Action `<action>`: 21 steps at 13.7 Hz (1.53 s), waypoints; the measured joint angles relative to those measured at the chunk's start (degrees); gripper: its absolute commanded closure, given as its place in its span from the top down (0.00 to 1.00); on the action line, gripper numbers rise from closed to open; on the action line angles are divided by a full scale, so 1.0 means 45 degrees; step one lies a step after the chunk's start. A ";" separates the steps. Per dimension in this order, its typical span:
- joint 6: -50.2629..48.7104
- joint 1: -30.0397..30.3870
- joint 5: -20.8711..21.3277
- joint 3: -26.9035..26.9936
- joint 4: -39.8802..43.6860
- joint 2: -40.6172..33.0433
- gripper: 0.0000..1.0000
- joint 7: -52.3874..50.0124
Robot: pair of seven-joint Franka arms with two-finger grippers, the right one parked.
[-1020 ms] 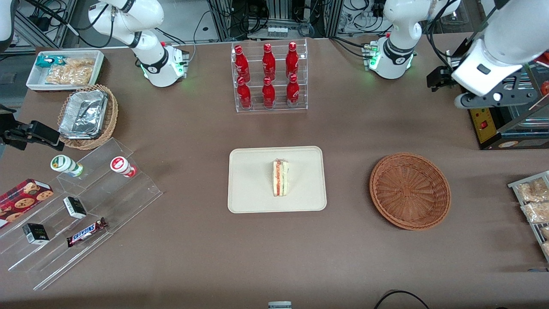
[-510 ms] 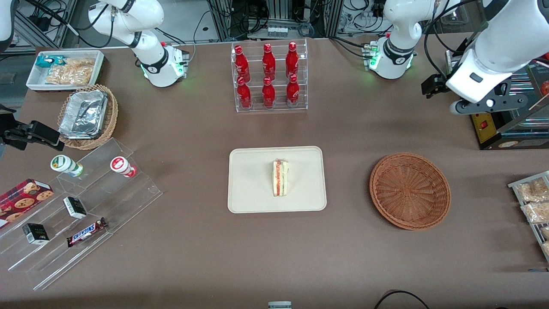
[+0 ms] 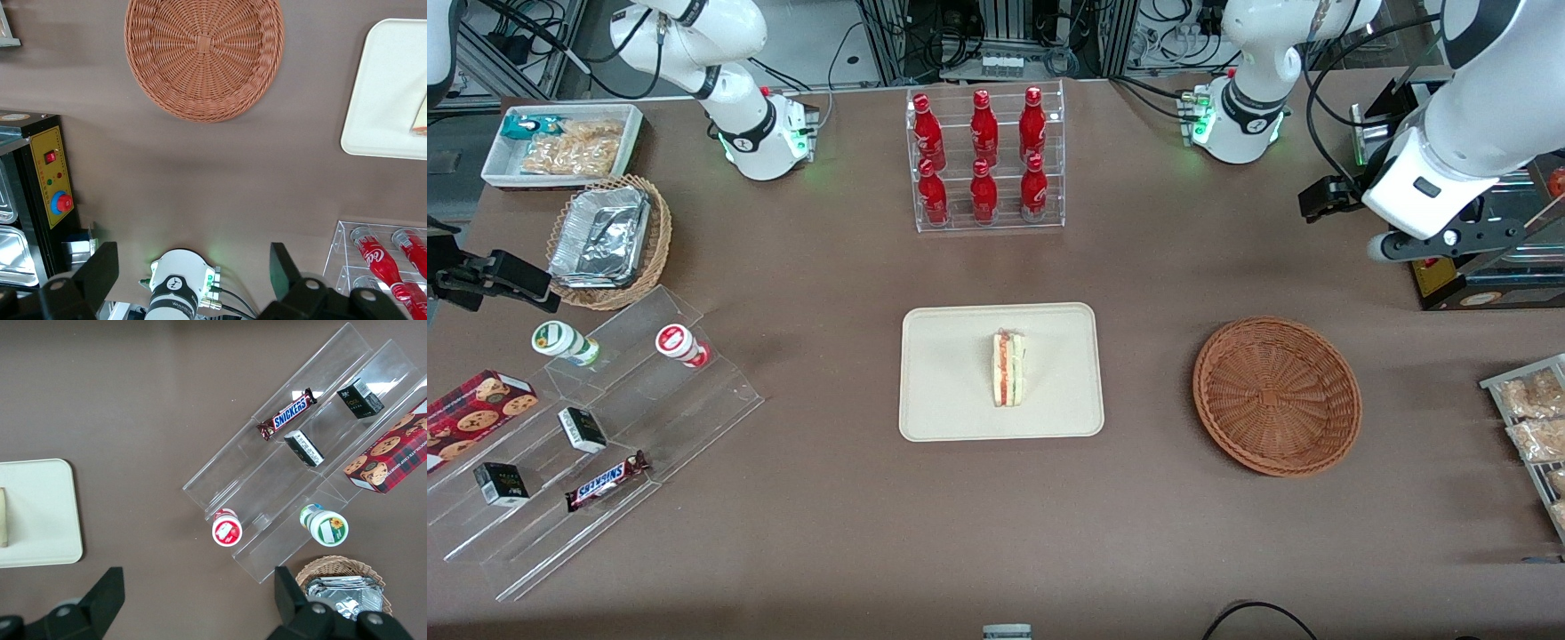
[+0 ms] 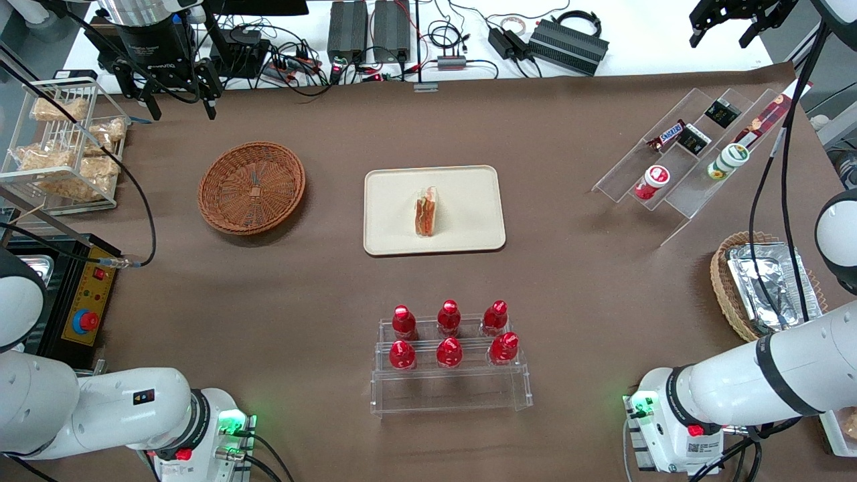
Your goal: Place sandwich from basket to tray
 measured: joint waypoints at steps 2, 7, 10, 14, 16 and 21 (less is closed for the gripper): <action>0.0081 0.0024 0.0262 0.0033 0.0000 0.0000 1.00 0.0009; 0.0384 -0.0127 0.0077 0.0595 0.0001 0.0001 1.00 0.1292; 0.0395 -0.0455 0.0001 0.0752 0.0006 -0.0007 1.00 0.1372; 0.0399 -0.0686 -0.0031 0.0978 0.0039 -0.0012 1.00 0.1372; 0.0399 -0.0686 -0.0032 0.1035 0.0053 -0.0012 1.00 0.1372; 0.0236 -0.0694 -0.0031 0.1046 0.0043 -0.0011 1.00 0.1373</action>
